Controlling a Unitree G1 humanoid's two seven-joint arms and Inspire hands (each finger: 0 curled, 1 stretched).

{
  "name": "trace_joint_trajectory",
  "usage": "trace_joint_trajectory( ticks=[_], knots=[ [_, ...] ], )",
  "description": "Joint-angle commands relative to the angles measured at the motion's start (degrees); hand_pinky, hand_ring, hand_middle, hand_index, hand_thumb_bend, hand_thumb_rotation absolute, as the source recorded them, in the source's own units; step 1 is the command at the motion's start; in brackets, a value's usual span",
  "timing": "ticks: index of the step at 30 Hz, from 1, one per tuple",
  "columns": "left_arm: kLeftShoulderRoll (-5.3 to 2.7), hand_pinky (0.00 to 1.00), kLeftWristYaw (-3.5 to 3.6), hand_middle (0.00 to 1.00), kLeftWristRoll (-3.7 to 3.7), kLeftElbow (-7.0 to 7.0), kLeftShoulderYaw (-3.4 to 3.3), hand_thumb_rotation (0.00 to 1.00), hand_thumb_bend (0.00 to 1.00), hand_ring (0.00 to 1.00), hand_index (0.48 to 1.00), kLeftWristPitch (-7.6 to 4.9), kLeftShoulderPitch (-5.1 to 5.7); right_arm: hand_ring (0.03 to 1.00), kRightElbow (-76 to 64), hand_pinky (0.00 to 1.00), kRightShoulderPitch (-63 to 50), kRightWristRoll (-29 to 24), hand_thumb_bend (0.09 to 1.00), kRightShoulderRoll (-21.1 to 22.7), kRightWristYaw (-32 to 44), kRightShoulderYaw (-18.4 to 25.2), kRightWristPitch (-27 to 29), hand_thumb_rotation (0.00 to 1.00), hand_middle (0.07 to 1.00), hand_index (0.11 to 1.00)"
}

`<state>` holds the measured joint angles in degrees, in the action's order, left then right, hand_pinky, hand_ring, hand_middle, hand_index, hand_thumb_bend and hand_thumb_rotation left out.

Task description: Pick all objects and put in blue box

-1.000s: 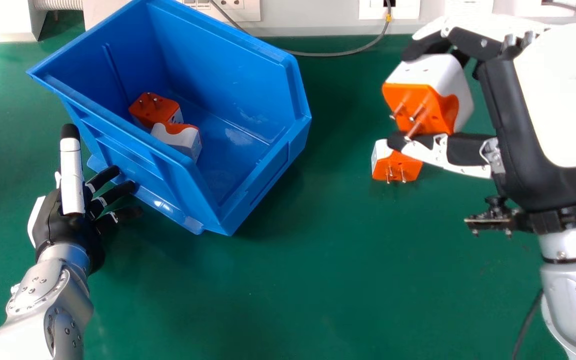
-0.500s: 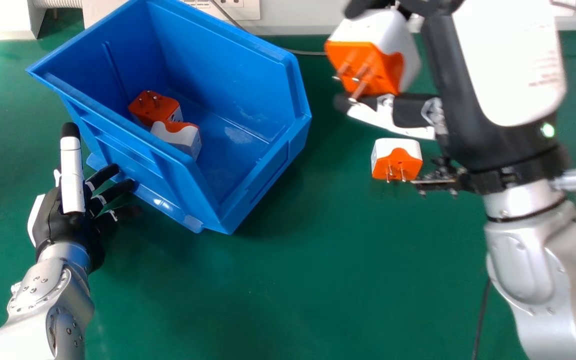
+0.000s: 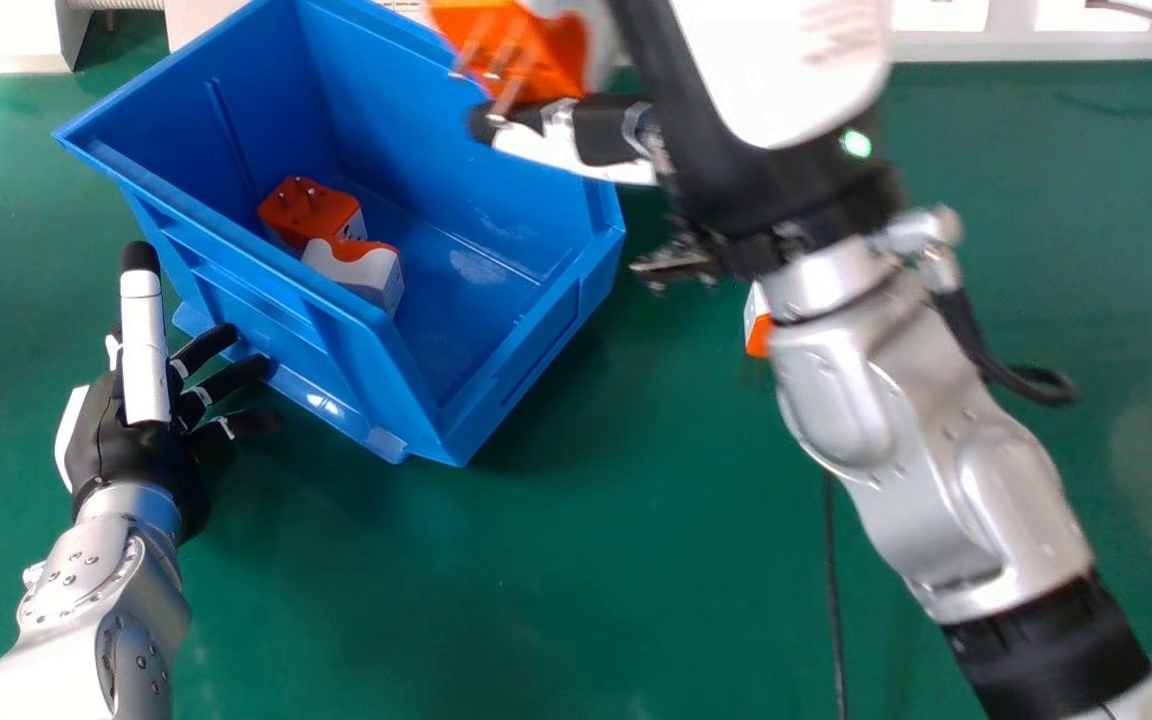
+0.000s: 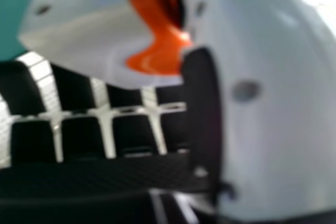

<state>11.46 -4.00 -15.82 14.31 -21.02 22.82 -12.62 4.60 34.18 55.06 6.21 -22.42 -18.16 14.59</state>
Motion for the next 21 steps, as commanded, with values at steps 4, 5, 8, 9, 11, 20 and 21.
trace_joint_trajectory(
  ticks=[4,5,8,9,11,20,21],
  knots=[
    [-1.52,0.65,-0.70,0.83,0.24,-0.41,0.76,0.93,0.85,0.72,0.882,2.15,1.13,0.275,11.9,0.20,10.1,-2.7,0.598,-3.0,-5.5,-1.9,2.6,0.00,0.414,0.424],
    [-1.53,0.65,-0.63,0.83,0.16,-0.34,0.72,0.93,0.85,0.72,0.882,2.19,1.07,0.263,14.9,0.20,11.7,-3.1,0.584,-3.4,-5.8,-2.5,3.3,0.00,0.414,0.434],
    [-1.52,0.64,-0.41,0.83,0.06,-0.52,0.68,0.93,0.85,0.73,0.882,2.36,1.22,0.253,25.7,0.19,17.4,-2.2,0.564,-4.6,-7.9,-4.8,3.2,0.00,0.426,0.447],
    [-1.50,0.64,-0.35,0.83,0.08,-0.49,0.66,0.93,0.85,0.73,0.882,2.36,1.23,0.253,28.7,0.19,18.9,-1.8,0.564,-4.9,-8.8,-5.6,2.9,0.00,0.426,0.447],
    [-1.48,0.64,-0.26,0.83,0.10,-0.46,0.60,0.93,0.85,0.73,0.882,2.35,1.25,0.254,35.3,0.19,22.3,-1.3,0.556,-5.8,-10.5,-7.1,2.5,0.00,0.423,0.452],
    [-1.75,0.65,0.13,0.84,0.19,-0.82,0.66,0.93,0.85,0.74,0.884,1.97,1.78,0.352,62.4,0.26,35.5,0.6,0.530,-13.5,0.7,-16.0,-11.0,0.00,0.474,0.473],
    [-1.83,0.65,0.06,0.84,0.28,-0.80,0.72,0.93,0.85,0.74,0.884,1.89,1.82,0.377,63.0,0.27,36.5,-0.3,0.522,-14.6,5.9,-16.0,-14.1,0.00,0.493,0.479]
  ],
)
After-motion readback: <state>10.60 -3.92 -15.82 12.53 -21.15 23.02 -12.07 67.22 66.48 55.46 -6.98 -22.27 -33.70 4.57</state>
